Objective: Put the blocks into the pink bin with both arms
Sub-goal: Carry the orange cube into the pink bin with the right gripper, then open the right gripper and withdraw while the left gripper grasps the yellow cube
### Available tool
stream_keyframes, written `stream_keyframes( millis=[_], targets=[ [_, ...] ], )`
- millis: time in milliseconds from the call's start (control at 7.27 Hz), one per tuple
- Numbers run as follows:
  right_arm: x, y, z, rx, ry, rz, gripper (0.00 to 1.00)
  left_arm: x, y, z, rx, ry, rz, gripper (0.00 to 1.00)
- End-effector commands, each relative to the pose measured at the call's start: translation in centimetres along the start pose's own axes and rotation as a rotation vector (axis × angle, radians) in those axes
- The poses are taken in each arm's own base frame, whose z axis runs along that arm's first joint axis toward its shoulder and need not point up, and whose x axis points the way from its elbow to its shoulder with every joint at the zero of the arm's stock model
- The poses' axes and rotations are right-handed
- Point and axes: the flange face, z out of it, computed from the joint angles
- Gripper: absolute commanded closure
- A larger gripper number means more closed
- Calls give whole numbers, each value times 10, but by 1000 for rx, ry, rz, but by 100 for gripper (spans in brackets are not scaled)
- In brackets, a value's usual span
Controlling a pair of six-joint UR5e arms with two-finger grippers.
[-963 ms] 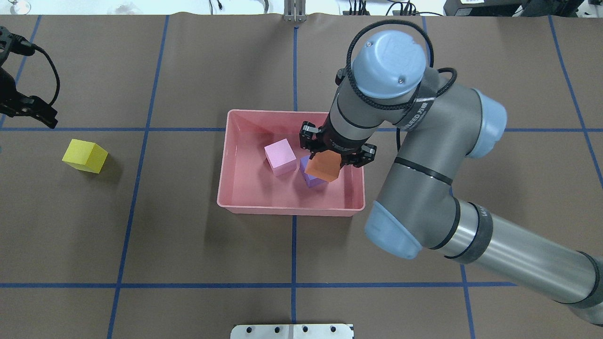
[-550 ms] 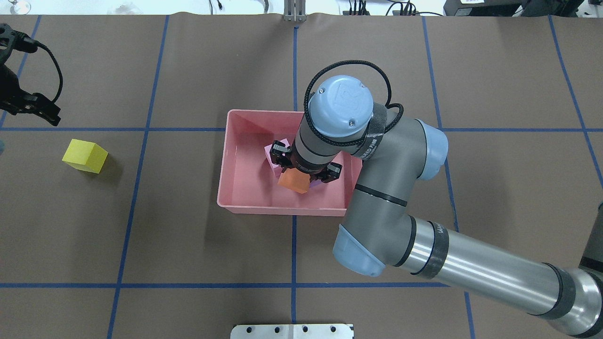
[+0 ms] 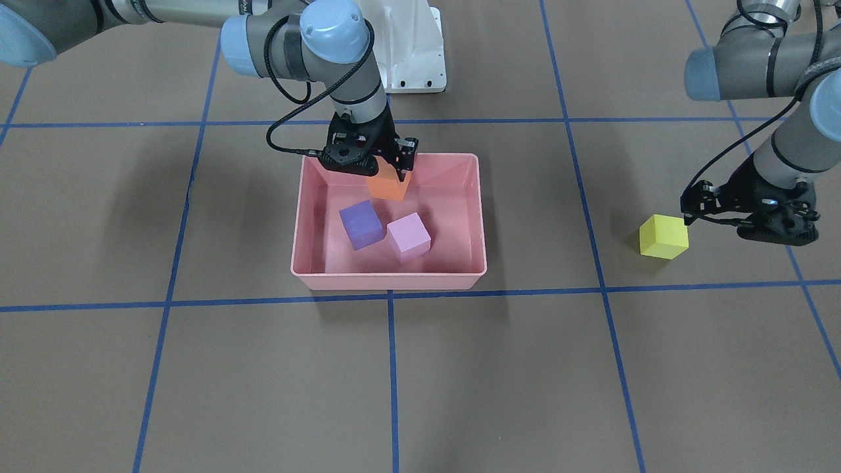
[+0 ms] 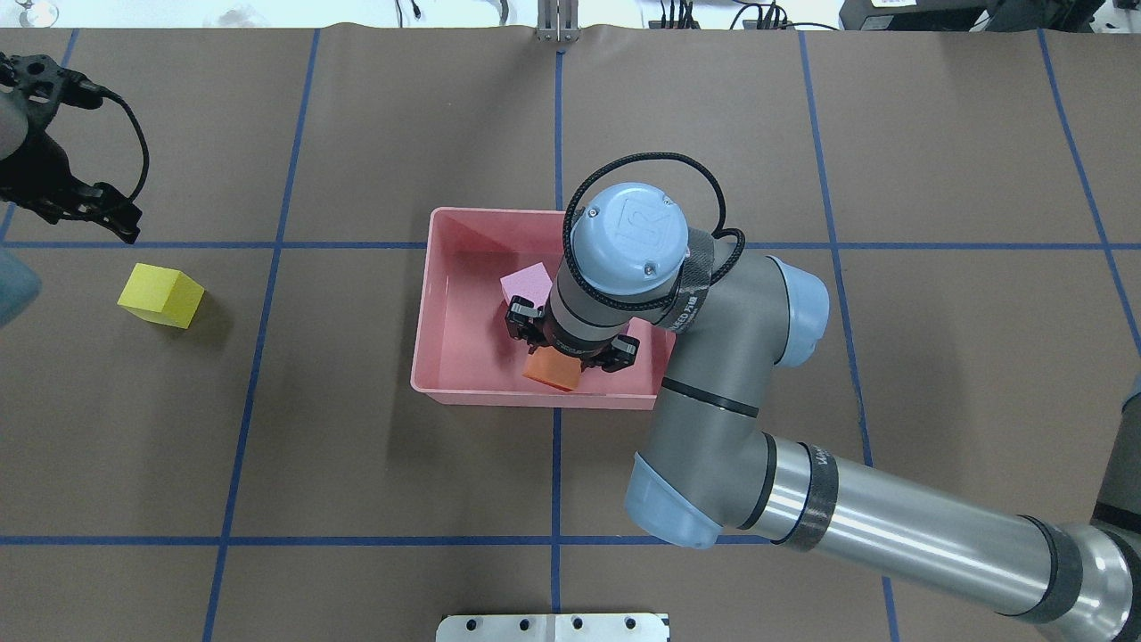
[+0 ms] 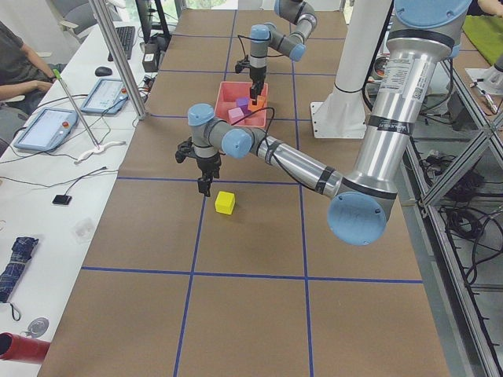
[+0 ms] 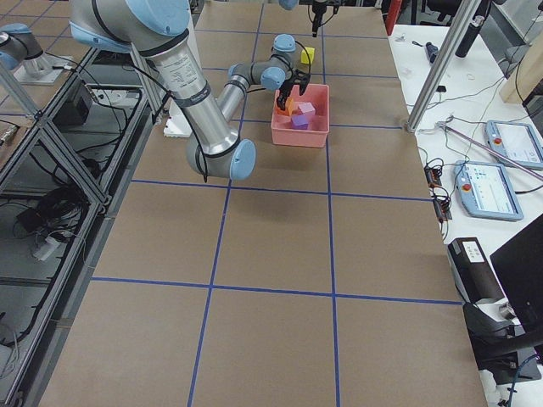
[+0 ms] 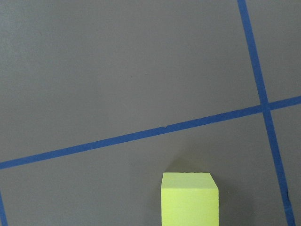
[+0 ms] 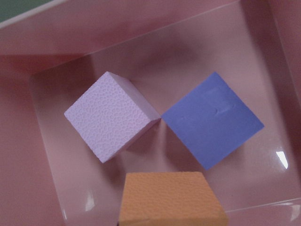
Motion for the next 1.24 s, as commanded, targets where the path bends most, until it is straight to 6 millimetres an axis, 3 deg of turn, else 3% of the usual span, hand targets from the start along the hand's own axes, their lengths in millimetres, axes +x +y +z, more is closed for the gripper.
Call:
stream_keyframes(
  millis=[0, 138, 413, 550, 825, 1101],
  targets=[
    [3, 3, -1, -3, -3, -11, 0, 15, 3, 19, -10, -40, 14, 0],
    [5, -3, -18, 9, -26, -8, 0, 19, 7, 31, -32, -42, 17, 0],
    [79, -57, -72, 46, -55, 44, 0, 38, 10, 65, -52, -28, 35, 0],
    [96, -75, -76, 54, -41, 46, 0, 34, 9, 77, -60, -30, 28, 0],
    [114, -80, -67, 60, -15, 44, 0, 26, 8, 91, -56, -27, 32, 0],
    [117, -89, -72, 70, -16, 53, 0, 31, 10, 105, -74, -26, 20, 0]
  ],
)
